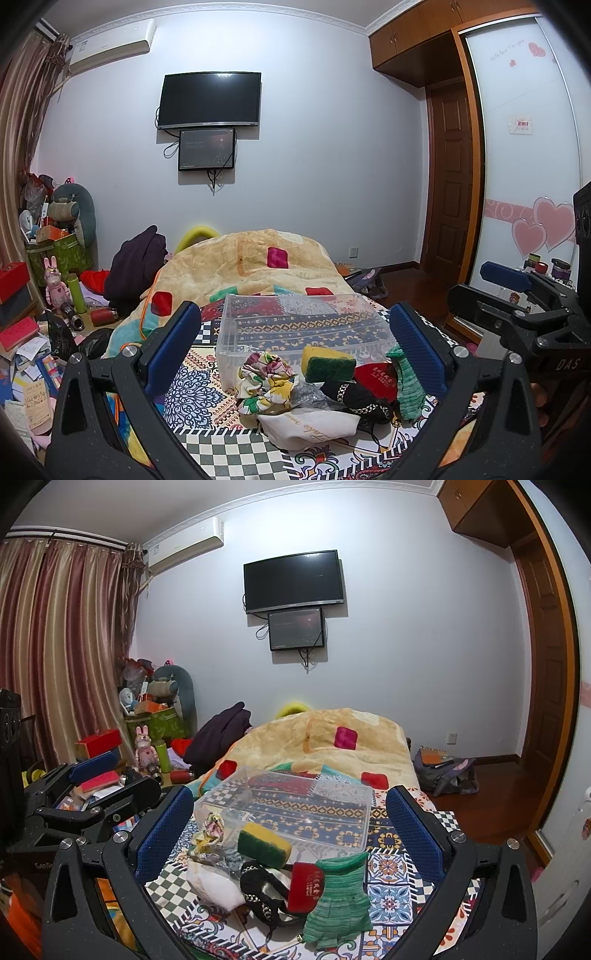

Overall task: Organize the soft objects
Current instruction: 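Grasp the floral cloth bundle with the left tool while the right tool grasps the green knitted glove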

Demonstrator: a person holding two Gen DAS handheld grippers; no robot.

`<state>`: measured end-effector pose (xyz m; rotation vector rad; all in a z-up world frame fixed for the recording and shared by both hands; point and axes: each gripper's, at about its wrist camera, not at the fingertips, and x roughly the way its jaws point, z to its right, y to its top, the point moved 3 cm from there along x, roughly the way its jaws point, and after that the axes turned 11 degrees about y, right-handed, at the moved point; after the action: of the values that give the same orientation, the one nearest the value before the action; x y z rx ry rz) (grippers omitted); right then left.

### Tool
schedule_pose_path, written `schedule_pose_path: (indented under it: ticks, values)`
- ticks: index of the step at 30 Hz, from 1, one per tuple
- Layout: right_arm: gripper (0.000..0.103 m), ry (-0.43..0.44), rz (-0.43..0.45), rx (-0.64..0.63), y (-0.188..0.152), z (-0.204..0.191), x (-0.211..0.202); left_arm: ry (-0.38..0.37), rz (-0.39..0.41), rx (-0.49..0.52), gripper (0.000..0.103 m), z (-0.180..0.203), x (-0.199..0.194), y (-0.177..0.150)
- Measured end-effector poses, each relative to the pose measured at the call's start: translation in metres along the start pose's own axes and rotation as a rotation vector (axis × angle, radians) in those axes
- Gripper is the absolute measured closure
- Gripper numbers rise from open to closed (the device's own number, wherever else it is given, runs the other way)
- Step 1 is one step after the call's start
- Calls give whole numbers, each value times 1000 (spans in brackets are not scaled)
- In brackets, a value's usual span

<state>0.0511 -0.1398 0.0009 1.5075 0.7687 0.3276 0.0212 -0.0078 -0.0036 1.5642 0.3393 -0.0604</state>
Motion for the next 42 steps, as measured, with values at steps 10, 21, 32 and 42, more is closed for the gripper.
schedule_pose_path:
  ticks: [10, 21, 32, 42]
  values:
    - [0, 3, 2, 3, -1, -1, 1, 0, -1, 1, 0, 0, 0, -1]
    - [0, 13, -2, 20, -3, 1, 3, -20, -3, 2, 0, 5, 1, -2]
    - [0, -43, -99, 41, -19, 22, 19, -27, -136, -12, 0, -9, 40, -21]
    - [12, -77, -307, 138, -67, 59, 46, 3, -304, -29, 20, -19, 91, -61]
